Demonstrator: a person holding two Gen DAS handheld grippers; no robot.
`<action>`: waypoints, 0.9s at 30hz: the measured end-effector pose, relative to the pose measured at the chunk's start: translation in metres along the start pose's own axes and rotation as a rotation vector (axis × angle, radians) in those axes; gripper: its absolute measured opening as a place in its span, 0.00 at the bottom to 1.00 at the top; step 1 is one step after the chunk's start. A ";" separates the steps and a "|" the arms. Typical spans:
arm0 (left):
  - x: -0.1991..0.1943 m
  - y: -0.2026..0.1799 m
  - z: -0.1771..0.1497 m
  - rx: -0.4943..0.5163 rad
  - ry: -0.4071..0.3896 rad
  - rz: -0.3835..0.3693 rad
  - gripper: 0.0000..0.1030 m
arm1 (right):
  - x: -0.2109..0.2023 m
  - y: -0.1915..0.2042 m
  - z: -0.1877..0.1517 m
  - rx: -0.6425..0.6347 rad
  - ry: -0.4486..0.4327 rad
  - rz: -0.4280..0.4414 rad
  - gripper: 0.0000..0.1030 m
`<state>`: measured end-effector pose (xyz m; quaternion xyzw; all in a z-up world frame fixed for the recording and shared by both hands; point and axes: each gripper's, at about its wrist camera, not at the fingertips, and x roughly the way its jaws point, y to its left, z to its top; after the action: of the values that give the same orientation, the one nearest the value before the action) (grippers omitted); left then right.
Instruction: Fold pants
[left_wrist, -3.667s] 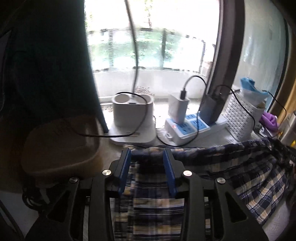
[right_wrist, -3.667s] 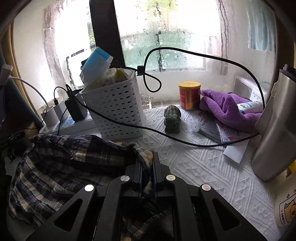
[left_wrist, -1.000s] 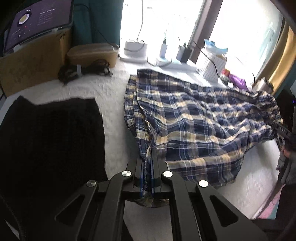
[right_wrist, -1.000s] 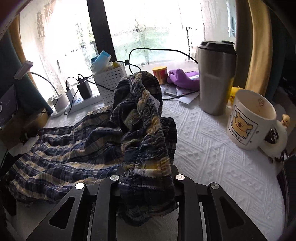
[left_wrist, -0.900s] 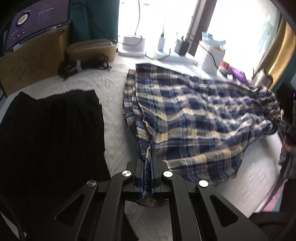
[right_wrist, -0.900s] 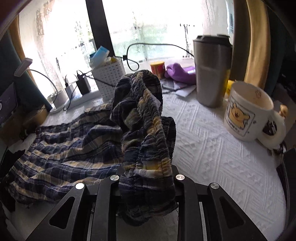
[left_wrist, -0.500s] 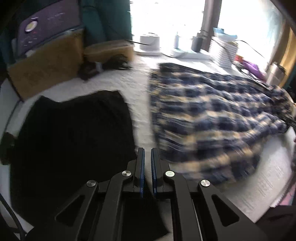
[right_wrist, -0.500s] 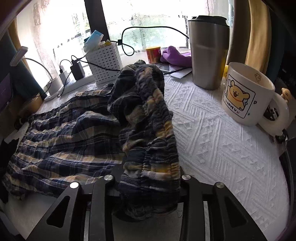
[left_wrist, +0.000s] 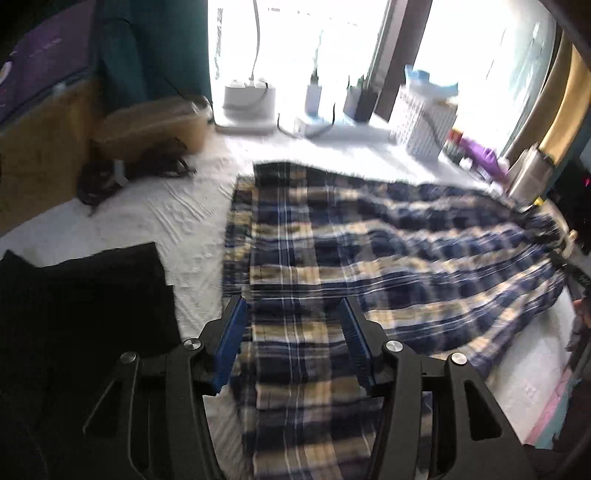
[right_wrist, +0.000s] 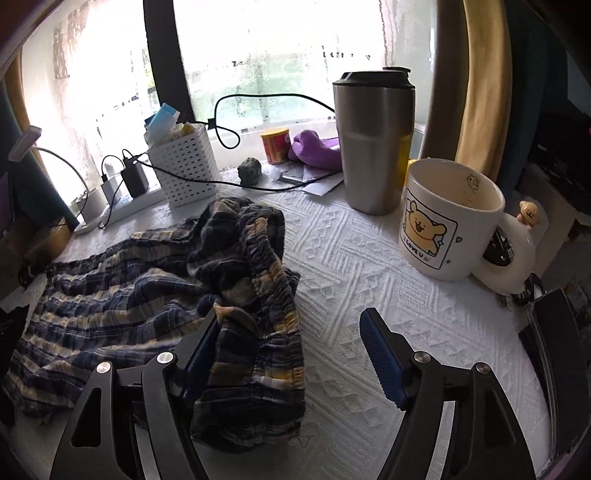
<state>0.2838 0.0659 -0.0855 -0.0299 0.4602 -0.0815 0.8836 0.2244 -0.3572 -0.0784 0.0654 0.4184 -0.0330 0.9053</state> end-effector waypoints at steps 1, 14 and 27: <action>0.008 -0.001 0.000 0.010 0.022 0.010 0.50 | 0.001 -0.001 -0.001 0.001 0.004 -0.003 0.76; 0.014 0.005 -0.008 0.047 0.018 0.124 0.02 | 0.020 -0.016 -0.008 -0.009 0.085 -0.043 0.96; -0.003 0.041 -0.004 -0.040 0.033 0.116 0.02 | -0.005 -0.026 0.006 0.025 0.008 -0.138 1.00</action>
<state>0.2836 0.1064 -0.0910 -0.0194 0.4772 -0.0216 0.8783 0.2232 -0.3835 -0.0731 0.0477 0.4250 -0.1005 0.8984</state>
